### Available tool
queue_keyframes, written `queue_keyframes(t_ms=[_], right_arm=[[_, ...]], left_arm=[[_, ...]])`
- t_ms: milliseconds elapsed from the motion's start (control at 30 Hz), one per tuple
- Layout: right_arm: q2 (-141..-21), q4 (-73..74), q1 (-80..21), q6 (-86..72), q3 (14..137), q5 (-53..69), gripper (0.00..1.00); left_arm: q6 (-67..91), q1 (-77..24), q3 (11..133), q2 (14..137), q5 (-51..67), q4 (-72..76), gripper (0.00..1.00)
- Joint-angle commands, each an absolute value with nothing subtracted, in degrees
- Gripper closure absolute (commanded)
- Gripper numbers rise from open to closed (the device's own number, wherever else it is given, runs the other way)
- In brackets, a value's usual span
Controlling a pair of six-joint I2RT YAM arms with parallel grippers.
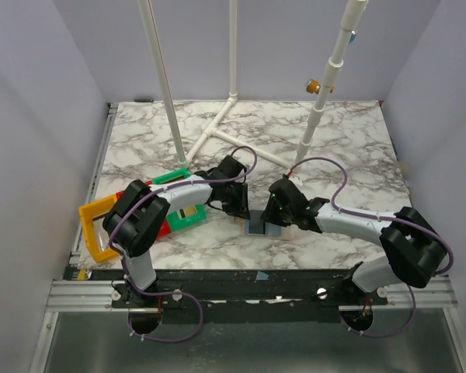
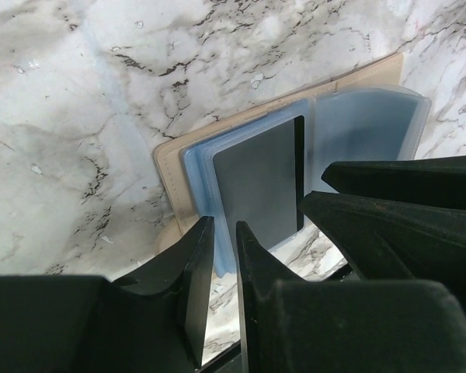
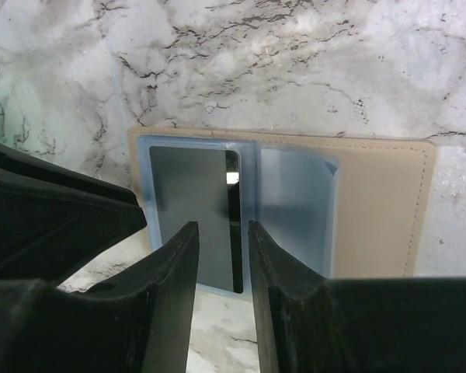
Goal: Take the credit cards out of the card holder
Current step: Remove the credit card from the card holder.
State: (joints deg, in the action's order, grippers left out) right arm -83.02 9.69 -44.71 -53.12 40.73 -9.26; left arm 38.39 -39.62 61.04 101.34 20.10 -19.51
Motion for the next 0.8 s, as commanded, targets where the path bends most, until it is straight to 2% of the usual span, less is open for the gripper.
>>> queue_keyframes(t_ms=[0, 433, 767], right_arm=[[-83.67, 8.09, -44.18, -53.54, 39.14, -8.26, 0.64], [-83.36, 6.97, -43.85, -53.89, 37.45, -7.76, 0.65], [-83.01, 6.37, -43.66, -54.24, 36.74, -7.47, 0.65]], left_arm=[[37.88, -40.45, 61.17, 102.56, 21.13, -18.46, 0.82], [38.32, -41.55, 62.43, 104.64, 20.24, -18.99, 0.94], [38.53, -42.19, 63.71, 106.66, 17.43, -21.26, 0.99]])
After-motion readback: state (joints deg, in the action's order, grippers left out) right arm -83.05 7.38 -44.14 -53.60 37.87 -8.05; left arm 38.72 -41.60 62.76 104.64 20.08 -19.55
